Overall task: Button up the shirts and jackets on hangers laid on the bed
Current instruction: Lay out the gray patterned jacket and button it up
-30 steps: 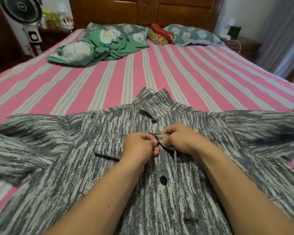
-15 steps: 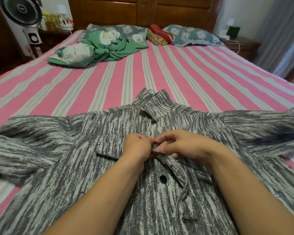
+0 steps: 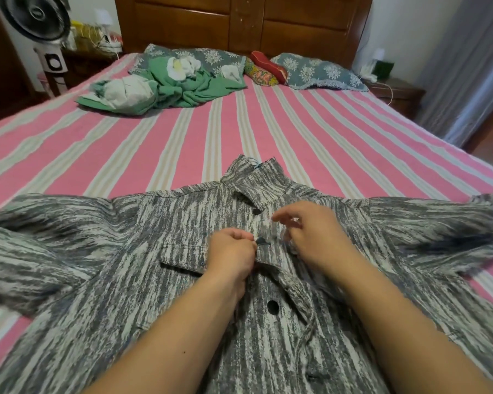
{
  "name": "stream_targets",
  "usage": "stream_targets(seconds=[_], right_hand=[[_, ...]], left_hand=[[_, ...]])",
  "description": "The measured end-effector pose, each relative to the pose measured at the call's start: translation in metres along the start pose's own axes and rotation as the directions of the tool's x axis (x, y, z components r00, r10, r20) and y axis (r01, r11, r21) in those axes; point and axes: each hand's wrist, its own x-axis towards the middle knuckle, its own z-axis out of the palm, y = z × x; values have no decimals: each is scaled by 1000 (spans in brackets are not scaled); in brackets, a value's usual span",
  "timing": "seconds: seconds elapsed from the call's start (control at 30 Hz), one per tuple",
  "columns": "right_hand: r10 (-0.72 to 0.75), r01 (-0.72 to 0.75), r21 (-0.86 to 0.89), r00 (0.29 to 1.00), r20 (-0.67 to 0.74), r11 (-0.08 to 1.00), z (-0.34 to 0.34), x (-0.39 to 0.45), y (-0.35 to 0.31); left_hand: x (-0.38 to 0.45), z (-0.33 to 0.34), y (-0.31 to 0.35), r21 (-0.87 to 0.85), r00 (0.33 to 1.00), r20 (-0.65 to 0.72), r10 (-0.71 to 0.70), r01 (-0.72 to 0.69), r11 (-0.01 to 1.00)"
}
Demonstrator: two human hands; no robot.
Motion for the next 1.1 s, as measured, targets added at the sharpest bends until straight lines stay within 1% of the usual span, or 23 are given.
stream_targets(seconds=[0.03, 0.07, 0.13, 0.17, 0.23, 0.3, 0.37, 0.43, 0.5, 0.63, 0.73, 0.77, 0.8, 0.83, 0.87, 0.93, 1.0, 1.03, 1.1], right_hand=[[-75, 83, -113, 995, 69, 990, -3, 3, -1], [-158, 186, -190, 976, 150, 964, -5, 6, -2], [-343, 409, -254, 901, 267, 876, -3, 12, -1], [-441, 514, -269, 850, 288, 815, -2, 15, 0], [-593, 677, -297, 735, 329, 674, -2, 19, 5], [-700, 813, -339, 581, 416, 473, -4, 26, 19], [-736, 890, -347, 444, 511, 296, -5, 37, 30], [-761, 925, -340, 343, 550, 171, -4, 47, 36], [-765, 939, -322, 296, 572, 122, -2, 53, 39], [-737, 947, -316, 253, 627, 57, 2, 57, 46], [-733, 938, -345, 254, 630, 29, 6, 56, 44], [-738, 931, -364, 269, 618, 35, 8, 54, 43], [-746, 922, -379, 303, 594, 73, 11, 51, 42], [-756, 910, -387, 356, 549, 148, 15, 48, 41], [-758, 889, -381, 428, 492, 254, 18, 44, 40], [-704, 811, -340, 584, 405, 477, 25, 38, 40], [-594, 702, -332, 711, 377, 630, 28, 33, 40], [-533, 648, -318, 756, 380, 693, 28, 31, 39], [-391, 510, -221, 819, 420, 831, 23, 28, 40]], left_hand=[[-2, 0, 0, -9, 1000, 1, 2, -2, 1000], [-5, 0, 1, -26, 1000, 6, -4, 4, 1000], [-8, -2, 4, -61, 999, 32, -29, 30, 998], [-8, -3, 5, -71, 998, 47, -42, 46, 996], [-5, -5, 6, -53, 997, 53, -52, 55, 997], [-1, -6, 5, 18, 998, 49, -28, 27, 999], [3, -5, 3, 71, 999, 51, 9, -12, 997], [8, -4, 1, 112, 998, 52, 37, -43, 993], [12, -4, -1, 152, 997, 41, 67, -72, 986], [16, -4, -3, 261, 991, 35, 128, -133, 956], [18, -4, -3, 315, 987, 59, 151, -162, 935], [19, -4, -2, 338, 986, 69, 153, -167, 926], [19, -4, -2, 367, 984, 80, 159, -177, 913], [20, -4, -1, 422, 980, 88, 178, -199, 885], [21, -5, -1, 517, 971, 96, 218, -236, 823], [20, -7, -1, 716, 943, 128, 308, -302, 629], [17, -9, -2, 822, 917, 159, 366, -328, 465], [16, -9, -4, 852, 905, 167, 391, -332, 405], [17, -9, -7, 869, 880, 179, 439, -351, 348]])
